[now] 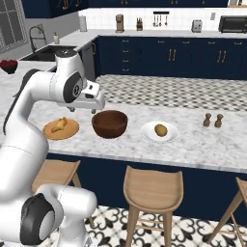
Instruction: Pick the chicken drumstick and potato from their plates and place them in the bowl. Then put the bowl in the fridge.
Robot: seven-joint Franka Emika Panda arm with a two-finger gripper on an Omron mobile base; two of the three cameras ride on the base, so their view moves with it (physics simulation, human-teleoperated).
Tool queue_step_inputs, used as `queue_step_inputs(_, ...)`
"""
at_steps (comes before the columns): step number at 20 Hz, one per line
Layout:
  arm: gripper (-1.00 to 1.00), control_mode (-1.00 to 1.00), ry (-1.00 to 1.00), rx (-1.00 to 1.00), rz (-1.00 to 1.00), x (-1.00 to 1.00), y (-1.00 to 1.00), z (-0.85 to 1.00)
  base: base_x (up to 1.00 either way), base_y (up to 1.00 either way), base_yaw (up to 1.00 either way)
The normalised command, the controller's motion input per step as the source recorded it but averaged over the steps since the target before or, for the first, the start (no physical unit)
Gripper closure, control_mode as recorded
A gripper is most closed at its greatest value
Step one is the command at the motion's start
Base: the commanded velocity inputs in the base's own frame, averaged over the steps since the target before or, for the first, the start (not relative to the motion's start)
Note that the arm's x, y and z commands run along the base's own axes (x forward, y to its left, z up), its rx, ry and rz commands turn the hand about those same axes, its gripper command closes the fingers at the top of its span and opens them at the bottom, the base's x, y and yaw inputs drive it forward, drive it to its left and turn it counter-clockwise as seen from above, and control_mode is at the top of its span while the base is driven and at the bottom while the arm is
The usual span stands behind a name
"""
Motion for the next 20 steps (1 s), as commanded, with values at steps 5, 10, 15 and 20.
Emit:
queue_step_inputs(5,-1.00,-1.00,0.00,0.07,0.09,0.44,-0.93,-0.03,0.00,0.00,0.00)
queue_step_inputs(10,-1.00,-1.00,0.01,0.07,0.25,0.07,-1.00,-0.16,0.00,0.00,0.00)
queue_step_inputs(15,-1.00,-1.00,0.03,0.00,0.09,0.26,-1.00,-0.41,0.00,0.00,0.00)
queue_step_inputs(20,-1.00,-1.00,0.11,-0.05,0.03,0.52,-0.80,-0.66,0.00,0.00,0.00)
